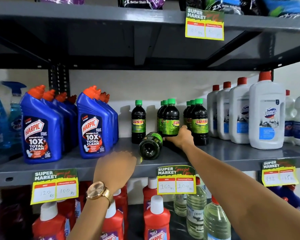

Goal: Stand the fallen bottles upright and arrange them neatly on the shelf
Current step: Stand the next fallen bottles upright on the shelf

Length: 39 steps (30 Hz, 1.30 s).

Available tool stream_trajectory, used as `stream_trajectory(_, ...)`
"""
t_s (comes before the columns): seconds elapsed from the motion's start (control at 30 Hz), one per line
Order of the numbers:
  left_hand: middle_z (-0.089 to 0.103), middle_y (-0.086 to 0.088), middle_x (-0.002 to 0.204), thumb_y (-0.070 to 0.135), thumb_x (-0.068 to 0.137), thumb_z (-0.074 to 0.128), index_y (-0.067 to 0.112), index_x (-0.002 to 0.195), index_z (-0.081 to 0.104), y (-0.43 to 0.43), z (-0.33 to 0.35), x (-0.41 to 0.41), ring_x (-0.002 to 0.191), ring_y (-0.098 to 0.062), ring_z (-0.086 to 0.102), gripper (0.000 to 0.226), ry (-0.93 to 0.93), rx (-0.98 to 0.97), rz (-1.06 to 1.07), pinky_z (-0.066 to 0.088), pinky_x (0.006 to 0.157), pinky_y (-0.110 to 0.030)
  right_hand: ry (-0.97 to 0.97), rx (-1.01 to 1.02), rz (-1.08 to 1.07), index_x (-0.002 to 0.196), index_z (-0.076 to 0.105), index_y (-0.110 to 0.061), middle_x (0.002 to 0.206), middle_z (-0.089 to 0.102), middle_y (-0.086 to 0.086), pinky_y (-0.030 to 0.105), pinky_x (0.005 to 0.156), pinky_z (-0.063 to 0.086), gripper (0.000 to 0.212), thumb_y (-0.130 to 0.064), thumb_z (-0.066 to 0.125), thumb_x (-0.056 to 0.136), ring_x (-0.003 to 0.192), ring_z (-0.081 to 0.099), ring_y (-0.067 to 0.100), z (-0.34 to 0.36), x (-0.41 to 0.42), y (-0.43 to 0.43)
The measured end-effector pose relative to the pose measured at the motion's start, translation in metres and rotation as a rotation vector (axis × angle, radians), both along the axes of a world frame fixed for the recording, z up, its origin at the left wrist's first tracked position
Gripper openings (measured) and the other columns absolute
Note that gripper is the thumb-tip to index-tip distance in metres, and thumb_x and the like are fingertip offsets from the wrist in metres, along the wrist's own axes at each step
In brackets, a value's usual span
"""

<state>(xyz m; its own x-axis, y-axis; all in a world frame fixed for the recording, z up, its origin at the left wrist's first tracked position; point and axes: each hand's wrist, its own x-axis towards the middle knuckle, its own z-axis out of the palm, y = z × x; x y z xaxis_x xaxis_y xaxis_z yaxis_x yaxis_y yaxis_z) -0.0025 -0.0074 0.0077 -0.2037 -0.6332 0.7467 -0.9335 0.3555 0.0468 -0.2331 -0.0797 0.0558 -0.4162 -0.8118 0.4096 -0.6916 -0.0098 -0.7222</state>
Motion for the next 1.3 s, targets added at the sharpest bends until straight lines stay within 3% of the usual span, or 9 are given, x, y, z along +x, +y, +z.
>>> stream_trajectory(0.23,0.052,0.002,0.064,0.035,0.090,0.032,0.020,0.077,0.056,0.002,0.001,-0.001,0.058,-0.020,0.048,0.032,-0.010,0.007,0.025,0.023,0.043,-0.028,-0.142,-0.005,0.124,0.108,0.053,-0.006,0.113,0.061,0.016,0.040,0.090,0.051,0.041,-0.032,0.068,0.080,0.099,0.059,0.031,0.001,0.001,-0.007)
stream_trajectory(0.7,0.050,0.001,0.054,0.035,0.086,0.030,0.018,0.074,0.059,-0.004,-0.002,-0.001,0.055,-0.023,0.051,0.036,0.010,-0.034,0.023,0.025,0.043,-0.028,0.109,0.073,0.020,0.146,0.018,0.006,0.145,0.035,0.025,0.051,0.107,0.039,0.111,-0.059,0.071,0.072,0.132,0.041,0.043,-0.005,-0.002,-0.015)
stream_trajectory(0.87,0.053,-0.001,0.057,0.035,0.085,0.031,0.017,0.073,0.061,-0.003,-0.002,-0.001,0.056,-0.025,0.053,0.037,0.018,-0.038,0.018,0.027,0.045,-0.029,0.013,-0.067,-0.090,0.146,0.023,0.004,0.145,0.035,0.024,0.051,0.100,0.040,0.106,-0.077,0.039,0.079,0.131,0.040,0.043,0.000,0.006,-0.004)
stream_trajectory(0.97,0.060,-0.004,0.063,0.033,0.087,0.036,0.016,0.071,0.060,-0.002,-0.002,-0.002,0.059,-0.026,0.055,0.034,0.018,-0.023,0.011,0.030,0.048,-0.031,0.095,-0.157,-0.121,0.103,0.058,-0.004,0.111,0.063,0.018,0.041,0.076,0.046,0.088,-0.082,0.028,0.078,0.099,0.062,0.035,0.004,0.009,0.007)
stream_trajectory(1.03,0.063,-0.006,0.067,0.032,0.087,0.036,0.016,0.069,0.059,-0.002,-0.002,-0.002,0.060,-0.027,0.055,0.033,0.023,-0.025,0.013,0.032,0.050,-0.031,0.155,-0.023,-0.050,0.075,0.054,-0.009,0.087,0.065,0.013,0.038,0.074,0.048,0.089,-0.091,0.020,0.069,0.077,0.061,0.028,0.010,0.014,0.015)
stream_trajectory(1.1,0.065,-0.008,0.071,0.033,0.088,0.036,0.016,0.070,0.060,-0.002,-0.002,-0.003,0.060,-0.027,0.051,0.034,0.021,-0.034,0.026,0.031,0.051,-0.032,0.141,0.274,0.150,0.096,0.061,-0.006,0.103,0.066,0.020,0.045,0.094,0.046,0.106,-0.096,0.019,0.062,0.091,0.062,0.029,0.017,0.025,0.021)
stream_trajectory(1.17,0.066,-0.009,0.074,0.035,0.088,0.036,0.016,0.074,0.062,-0.002,-0.002,-0.004,0.064,-0.030,0.055,0.035,0.015,-0.043,0.033,0.031,0.053,-0.032,0.104,0.529,0.339,0.140,0.044,-0.008,0.145,0.046,0.021,0.041,0.100,0.038,0.111,-0.091,0.025,0.068,0.127,0.049,0.033,0.027,0.041,0.026)
stream_trajectory(1.2,0.067,-0.009,0.074,0.036,0.088,0.036,0.016,0.075,0.063,-0.003,-0.002,-0.004,0.067,-0.031,0.058,0.035,0.015,-0.044,0.029,0.032,0.053,-0.032,0.111,0.573,0.386,0.140,0.044,-0.008,0.142,0.050,0.020,0.034,0.092,0.043,0.105,-0.087,0.027,0.073,0.126,0.052,0.029,0.031,0.048,0.026)
stream_trajectory(1.3,0.067,-0.010,0.073,0.035,0.087,0.036,0.016,0.074,0.061,-0.003,-0.002,-0.002,0.068,-0.032,0.060,0.034,0.002,-0.054,0.018,0.030,0.051,-0.032,0.061,0.562,0.377,0.082,0.056,-0.008,0.072,0.067,0.011,0.015,0.031,0.042,0.070,-0.074,0.033,0.084,0.061,0.064,0.018,0.038,0.063,0.029)
